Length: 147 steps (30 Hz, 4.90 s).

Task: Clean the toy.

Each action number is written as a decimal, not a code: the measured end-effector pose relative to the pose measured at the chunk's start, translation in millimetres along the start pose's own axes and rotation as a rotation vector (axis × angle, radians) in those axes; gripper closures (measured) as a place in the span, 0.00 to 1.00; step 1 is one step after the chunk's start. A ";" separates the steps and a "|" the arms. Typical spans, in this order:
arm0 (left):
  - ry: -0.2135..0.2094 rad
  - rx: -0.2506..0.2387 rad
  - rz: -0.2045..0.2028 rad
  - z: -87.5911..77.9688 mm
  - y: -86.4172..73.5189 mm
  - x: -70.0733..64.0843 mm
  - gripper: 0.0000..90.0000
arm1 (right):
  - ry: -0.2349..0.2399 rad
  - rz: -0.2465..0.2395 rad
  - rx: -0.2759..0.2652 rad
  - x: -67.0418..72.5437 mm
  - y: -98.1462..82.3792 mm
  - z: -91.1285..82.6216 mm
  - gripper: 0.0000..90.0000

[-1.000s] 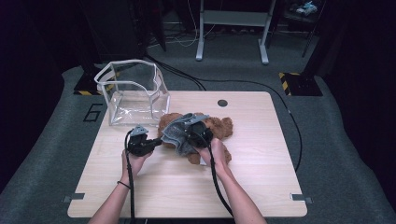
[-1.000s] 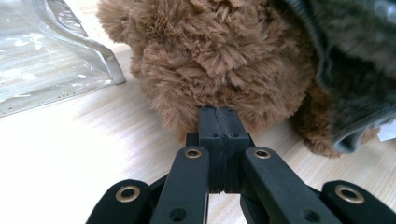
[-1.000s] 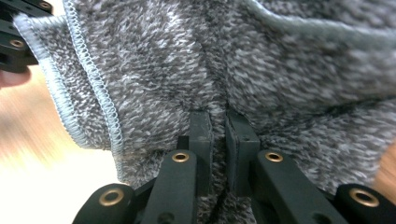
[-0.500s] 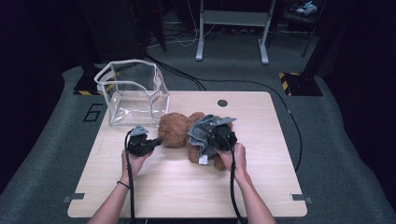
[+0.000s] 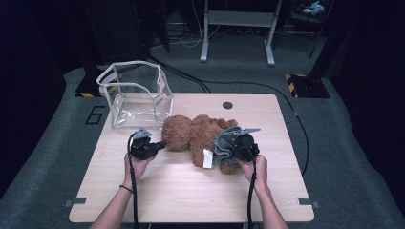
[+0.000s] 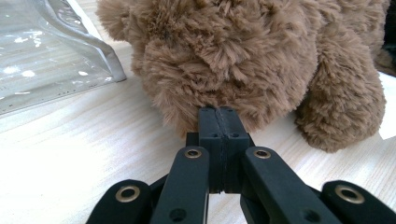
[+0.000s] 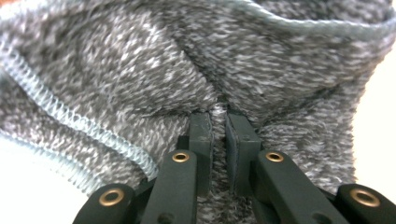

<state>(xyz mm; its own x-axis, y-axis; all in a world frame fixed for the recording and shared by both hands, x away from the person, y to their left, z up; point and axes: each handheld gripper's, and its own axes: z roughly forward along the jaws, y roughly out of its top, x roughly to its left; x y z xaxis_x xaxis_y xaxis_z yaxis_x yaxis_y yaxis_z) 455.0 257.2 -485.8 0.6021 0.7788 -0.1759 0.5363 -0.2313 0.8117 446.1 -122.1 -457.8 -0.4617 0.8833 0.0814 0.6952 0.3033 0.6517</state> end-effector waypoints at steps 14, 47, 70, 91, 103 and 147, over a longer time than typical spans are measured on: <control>0.004 0.007 -0.003 3.7 0.9 -4.0 1.00 | -0.017 -0.004 0.010 -20.1 17.1 19.5 0.91; 0.016 -0.012 -0.008 0.0 1.5 -4.8 1.00 | 0.012 -0.166 -0.019 49.7 20.6 8.8 0.91; 0.027 -0.028 -0.022 -0.9 0.2 -1.6 1.00 | 0.036 -0.178 0.096 44.9 -21.0 -9.0 0.91; 0.022 -0.030 -0.011 -1.3 1.6 -4.1 1.00 | 0.128 -0.205 -0.092 88.5 22.3 -4.4 0.91; 0.020 -0.033 -0.007 -1.1 2.6 -6.5 1.00 | 0.144 -0.290 -0.092 133.1 52.3 36.5 0.91; 0.013 -0.035 0.001 0.9 7.8 -7.7 1.00 | -0.055 -0.107 -0.026 33.7 -8.9 -26.5 0.91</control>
<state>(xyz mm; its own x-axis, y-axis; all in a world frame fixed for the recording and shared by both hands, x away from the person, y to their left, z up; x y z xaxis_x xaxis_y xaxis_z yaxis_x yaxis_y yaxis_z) 455.1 248.9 -478.6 0.5945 0.7863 -0.1683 0.5147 -0.2114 0.8309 409.8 -104.5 -440.9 -0.5007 0.8651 -0.0308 0.6289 0.3879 0.6738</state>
